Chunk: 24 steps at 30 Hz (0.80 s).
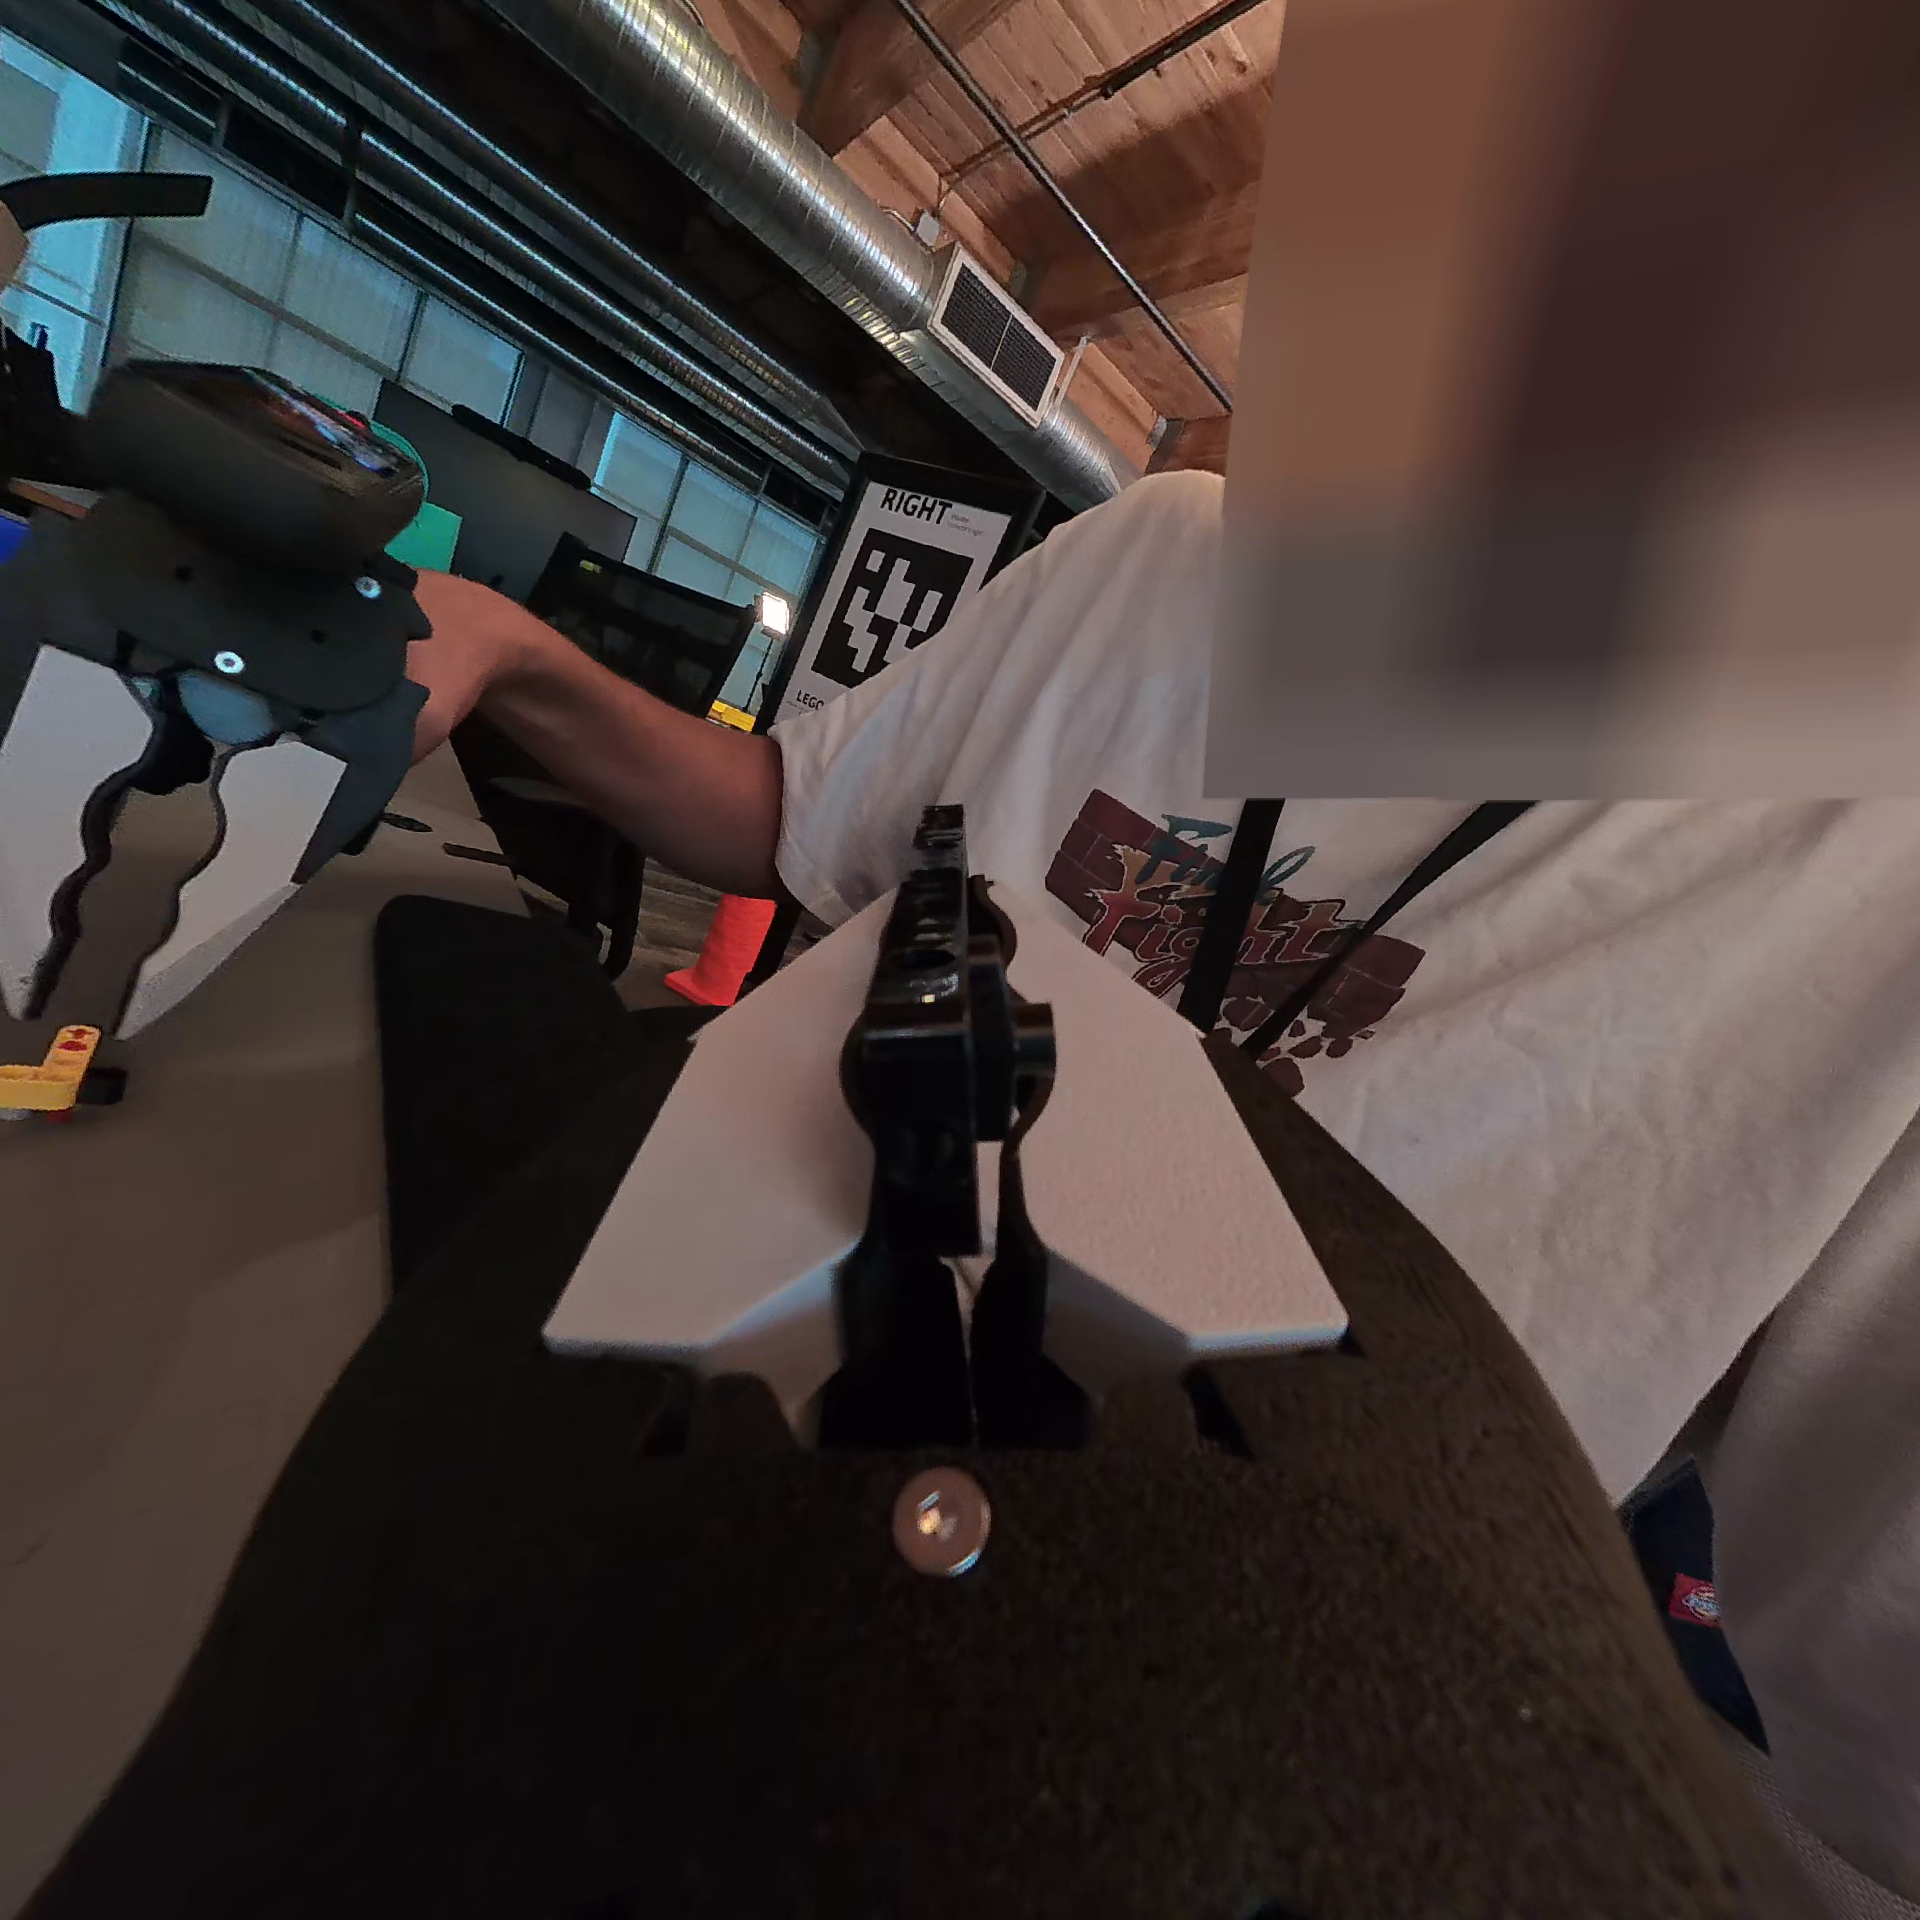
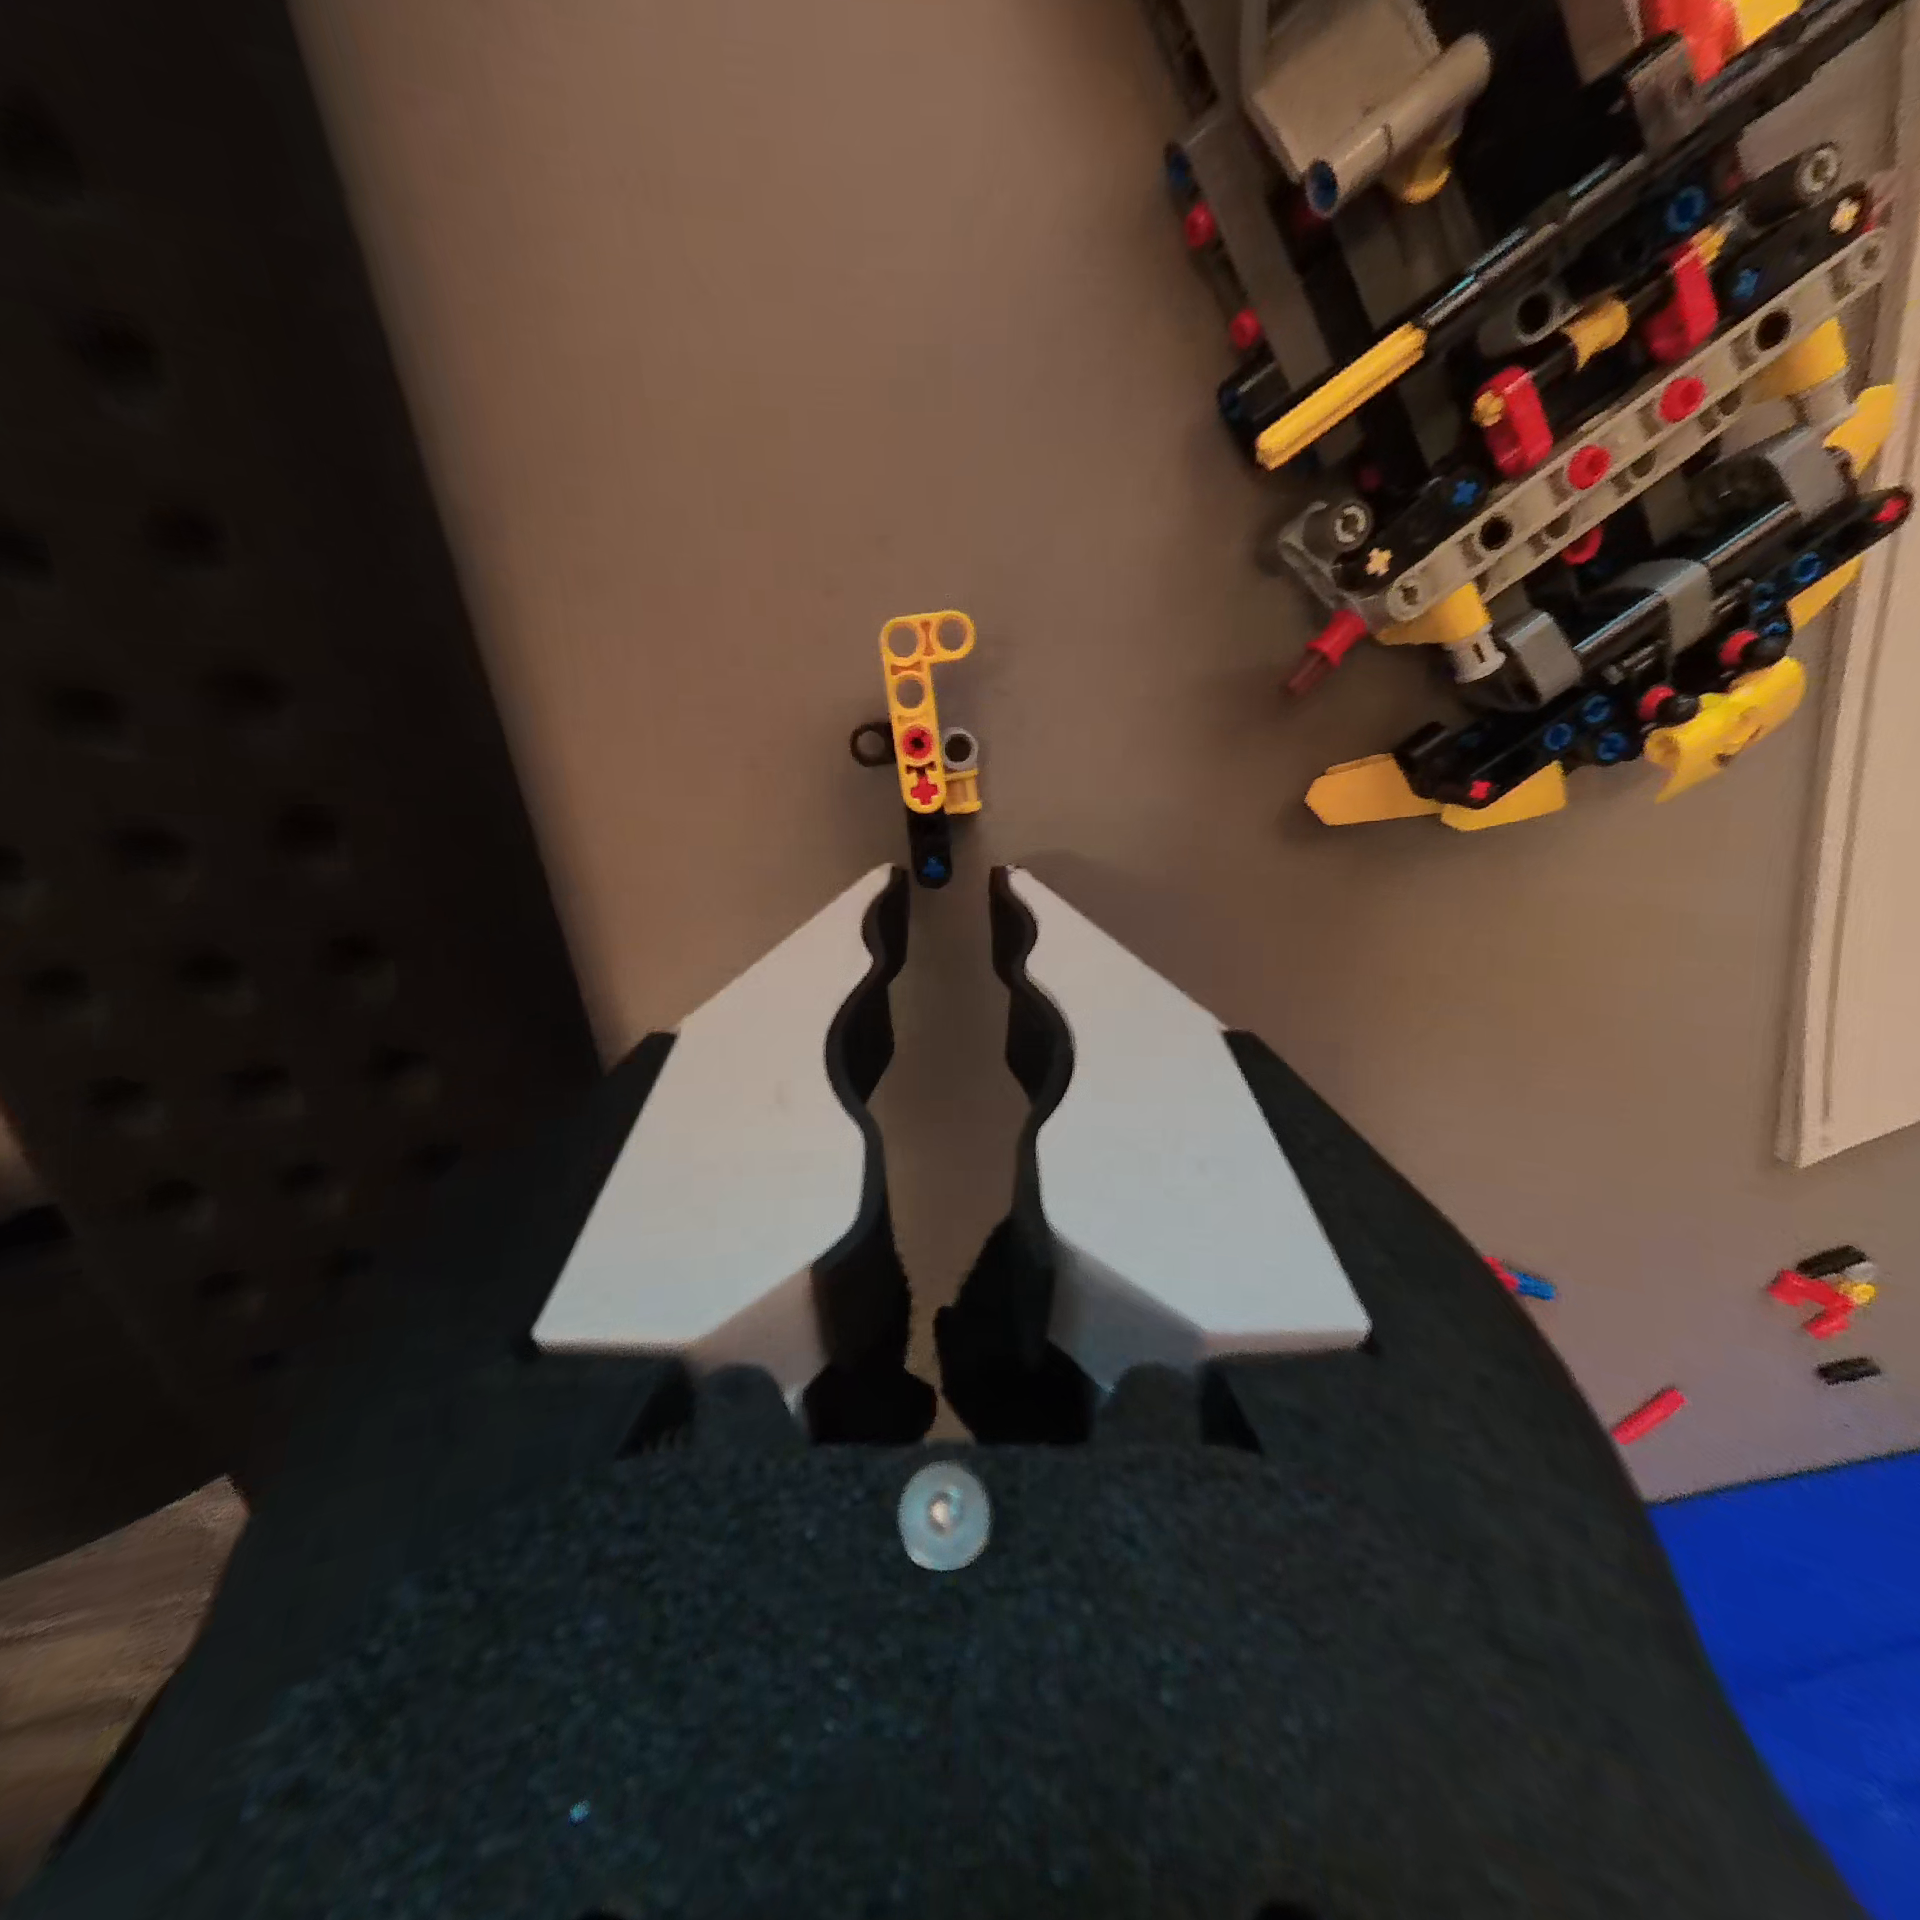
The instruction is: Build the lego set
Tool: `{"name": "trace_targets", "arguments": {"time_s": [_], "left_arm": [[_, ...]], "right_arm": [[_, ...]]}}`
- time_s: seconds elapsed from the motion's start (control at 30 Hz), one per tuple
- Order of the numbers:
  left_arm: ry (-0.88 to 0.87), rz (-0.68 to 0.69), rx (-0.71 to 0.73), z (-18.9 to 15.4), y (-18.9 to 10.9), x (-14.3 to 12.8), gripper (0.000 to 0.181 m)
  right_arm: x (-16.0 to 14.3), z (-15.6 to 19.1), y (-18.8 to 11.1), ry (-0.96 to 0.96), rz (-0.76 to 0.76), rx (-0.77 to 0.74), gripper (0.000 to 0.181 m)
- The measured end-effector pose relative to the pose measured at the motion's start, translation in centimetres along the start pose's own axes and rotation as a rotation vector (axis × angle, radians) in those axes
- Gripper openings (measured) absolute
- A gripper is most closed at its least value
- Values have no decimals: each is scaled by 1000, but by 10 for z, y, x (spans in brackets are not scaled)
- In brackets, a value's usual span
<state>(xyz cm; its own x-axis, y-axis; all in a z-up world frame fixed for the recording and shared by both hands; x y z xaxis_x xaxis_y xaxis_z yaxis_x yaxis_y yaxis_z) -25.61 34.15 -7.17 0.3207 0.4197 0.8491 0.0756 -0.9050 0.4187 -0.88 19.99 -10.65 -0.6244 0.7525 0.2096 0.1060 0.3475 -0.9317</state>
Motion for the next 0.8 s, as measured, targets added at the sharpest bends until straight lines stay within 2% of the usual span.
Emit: {"name": "trace_targets", "arguments": {"time_s": [0.2, 0.8], "left_arm": [[-3, -5, 0, 0, -1, 0, 9], [-6, -11, -8, 0, -1, 1, 9]], "right_arm": [[2, -1, 2, -24, -40, 26, 7], [3, -4, 6, -40, -43, 64, 7]]}}
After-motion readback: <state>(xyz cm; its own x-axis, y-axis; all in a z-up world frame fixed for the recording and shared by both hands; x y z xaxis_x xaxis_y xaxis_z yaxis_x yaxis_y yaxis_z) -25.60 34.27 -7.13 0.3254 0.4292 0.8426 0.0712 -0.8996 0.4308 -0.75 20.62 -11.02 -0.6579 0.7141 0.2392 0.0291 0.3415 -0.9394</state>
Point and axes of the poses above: each gripper's, where its closed fingertips meet, y out along the fingers, x out of its top, z = x × y across the jaws, the point moved 9 cm from there along -y, back along the fingers, and after that the axes turned 11 degrees about -x, right-handed, at the moved point
